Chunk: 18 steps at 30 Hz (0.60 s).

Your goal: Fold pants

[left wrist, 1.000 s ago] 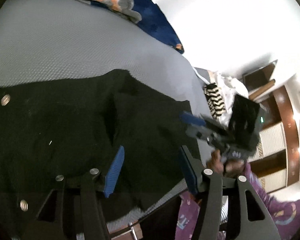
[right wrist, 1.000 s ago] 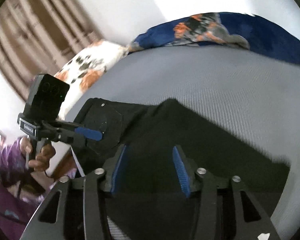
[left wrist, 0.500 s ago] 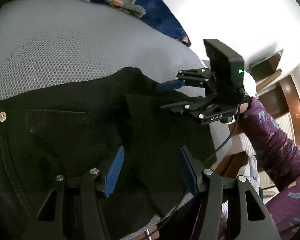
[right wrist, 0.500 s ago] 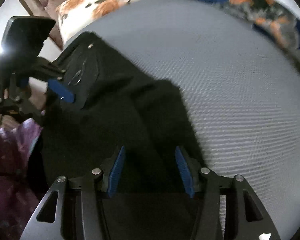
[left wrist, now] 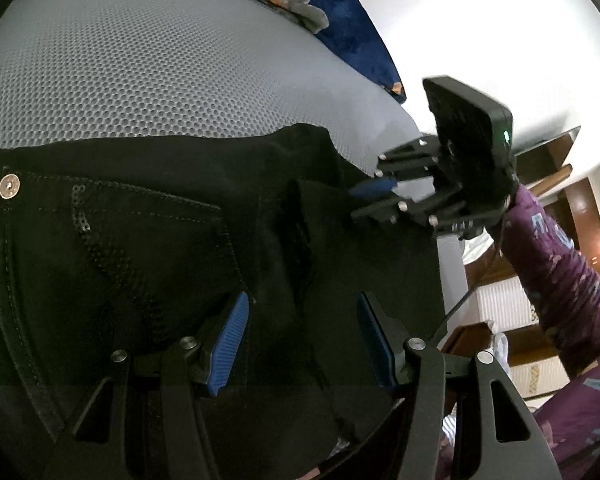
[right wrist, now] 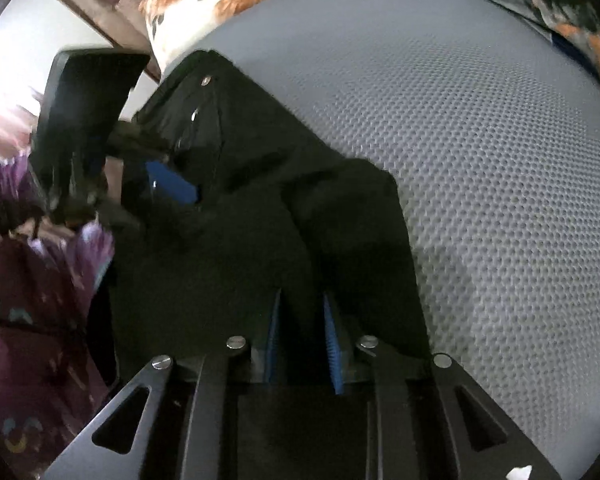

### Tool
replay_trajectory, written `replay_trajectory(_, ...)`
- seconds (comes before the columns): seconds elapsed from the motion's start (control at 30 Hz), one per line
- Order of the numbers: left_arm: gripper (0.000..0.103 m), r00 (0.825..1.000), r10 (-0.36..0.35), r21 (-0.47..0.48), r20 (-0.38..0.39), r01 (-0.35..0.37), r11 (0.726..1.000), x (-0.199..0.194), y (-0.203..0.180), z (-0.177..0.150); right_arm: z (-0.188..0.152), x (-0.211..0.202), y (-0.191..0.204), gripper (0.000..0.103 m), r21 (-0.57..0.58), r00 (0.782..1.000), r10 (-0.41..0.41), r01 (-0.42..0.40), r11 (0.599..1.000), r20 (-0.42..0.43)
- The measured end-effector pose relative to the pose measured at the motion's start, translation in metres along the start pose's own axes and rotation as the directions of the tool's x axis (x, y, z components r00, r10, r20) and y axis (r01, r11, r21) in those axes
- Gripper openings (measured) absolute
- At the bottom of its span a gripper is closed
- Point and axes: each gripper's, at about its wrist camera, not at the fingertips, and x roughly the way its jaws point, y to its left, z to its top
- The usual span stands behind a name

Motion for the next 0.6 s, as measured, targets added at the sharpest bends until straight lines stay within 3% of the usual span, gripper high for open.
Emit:
replay_trajectory(0.1,0.059,1.0,0.001,0.0,-0.002,-0.001,1.0,-0.001,-0.002,-0.004,0.005,0.006,0.006,0.026,-0.021,1.0,0.012,-0.012,1.0,-0.017)
replay_trajectory(0.2,0.06,1.0,0.006,0.009,-0.007,-0.006,1.0,0.0,-0.005,-0.003,0.007,0.009,0.017,0.011,-0.045,0.998,-0.054,0.053,0.998,-0.021)
replay_trajectory(0.33,0.06,1.0,0.023,0.032,0.006,-0.023,0.999,0.0,-0.007,-0.005,-0.001,0.007,0.034,0.007,-0.062,0.993,-0.118,0.118,0.991,0.016)
replay_trajectory(0.5,0.06,0.997,0.064,0.029,0.046,-0.065,0.997,-0.002,-0.011,-0.011,-0.008,-0.014,0.04,0.006,-0.037,0.984,-0.15,0.154,0.987,0.1)
replay_trajectory(0.6,0.06,0.997,0.054,0.013,0.055,-0.055,0.998,-0.004,-0.007,-0.014,-0.01,-0.018,0.041,0.006,-0.029,0.977,-0.163,0.169,0.985,0.135)
